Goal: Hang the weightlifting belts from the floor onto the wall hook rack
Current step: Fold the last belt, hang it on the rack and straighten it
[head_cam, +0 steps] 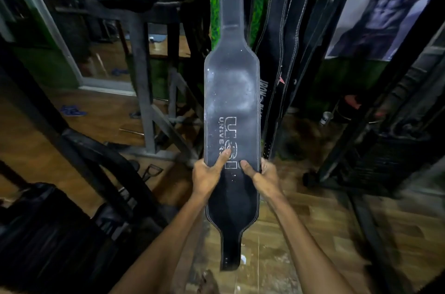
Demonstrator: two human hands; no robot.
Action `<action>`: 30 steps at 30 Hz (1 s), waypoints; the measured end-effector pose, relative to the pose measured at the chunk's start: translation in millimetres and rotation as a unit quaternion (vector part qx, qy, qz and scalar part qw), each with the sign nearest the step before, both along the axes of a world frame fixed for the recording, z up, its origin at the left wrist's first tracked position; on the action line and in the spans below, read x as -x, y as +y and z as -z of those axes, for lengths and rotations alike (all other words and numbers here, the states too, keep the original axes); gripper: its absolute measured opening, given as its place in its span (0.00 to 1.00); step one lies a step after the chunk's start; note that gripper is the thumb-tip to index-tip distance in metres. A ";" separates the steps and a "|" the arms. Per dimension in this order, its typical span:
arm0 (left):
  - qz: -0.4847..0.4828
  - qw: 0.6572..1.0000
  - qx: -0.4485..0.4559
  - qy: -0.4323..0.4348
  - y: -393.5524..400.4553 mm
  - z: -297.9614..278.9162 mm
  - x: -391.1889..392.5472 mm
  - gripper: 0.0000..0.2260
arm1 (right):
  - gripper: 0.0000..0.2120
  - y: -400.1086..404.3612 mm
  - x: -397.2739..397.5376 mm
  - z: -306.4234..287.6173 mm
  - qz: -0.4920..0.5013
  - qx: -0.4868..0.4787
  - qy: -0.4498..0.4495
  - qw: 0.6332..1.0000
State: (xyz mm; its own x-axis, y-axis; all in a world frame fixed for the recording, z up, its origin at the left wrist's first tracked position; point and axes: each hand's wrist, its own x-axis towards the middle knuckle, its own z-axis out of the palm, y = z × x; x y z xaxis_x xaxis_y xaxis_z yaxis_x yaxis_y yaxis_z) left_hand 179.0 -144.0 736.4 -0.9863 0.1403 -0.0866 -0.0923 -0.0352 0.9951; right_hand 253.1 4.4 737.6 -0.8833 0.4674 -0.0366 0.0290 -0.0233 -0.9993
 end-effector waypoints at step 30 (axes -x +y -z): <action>0.040 0.995 0.074 -0.054 -137.9 35.2 -90.1 0.18 | 0.18 -130.4 -98.6 5.5 0.103 0.000 -0.055 0.993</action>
